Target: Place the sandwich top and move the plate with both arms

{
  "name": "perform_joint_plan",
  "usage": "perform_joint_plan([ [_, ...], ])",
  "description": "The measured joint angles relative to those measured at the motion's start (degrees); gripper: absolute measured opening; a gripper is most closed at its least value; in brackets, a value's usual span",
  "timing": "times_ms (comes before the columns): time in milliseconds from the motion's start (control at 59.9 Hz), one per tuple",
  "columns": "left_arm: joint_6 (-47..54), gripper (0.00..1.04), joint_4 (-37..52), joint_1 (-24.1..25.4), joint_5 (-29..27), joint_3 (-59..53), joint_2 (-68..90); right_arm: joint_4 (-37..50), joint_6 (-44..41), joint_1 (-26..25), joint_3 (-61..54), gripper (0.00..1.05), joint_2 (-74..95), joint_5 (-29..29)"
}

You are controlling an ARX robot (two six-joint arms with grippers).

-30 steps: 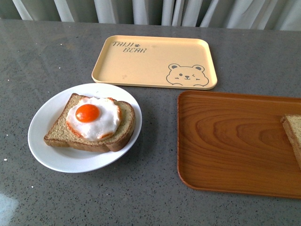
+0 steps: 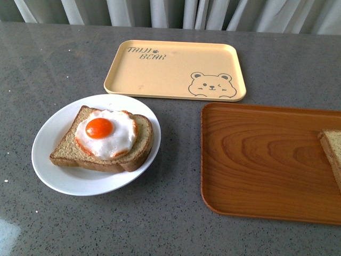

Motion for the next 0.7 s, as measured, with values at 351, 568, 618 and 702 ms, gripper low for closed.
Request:
perform_joint_plan([
  [351, 0.00, 0.96, 0.00, 0.00, 0.00, 0.00, 0.00, 0.00, 0.00, 0.00, 0.00, 0.96, 0.00, 0.00],
  [568, 0.00, 0.96, 0.00, 0.00, 0.00, 0.00, 0.00, 0.00, 0.00, 0.00, 0.00, 0.96, 0.00, 0.00],
  [618, 0.00, 0.96, 0.00, 0.00, 0.00, 0.00, 0.00, 0.00, 0.00, 0.00, 0.00, 0.96, 0.00, 0.00],
  [702, 0.00, 0.96, 0.00, 0.00, 0.00, 0.00, 0.00, 0.00, 0.00, 0.00, 0.00, 0.96, 0.00, 0.00],
])
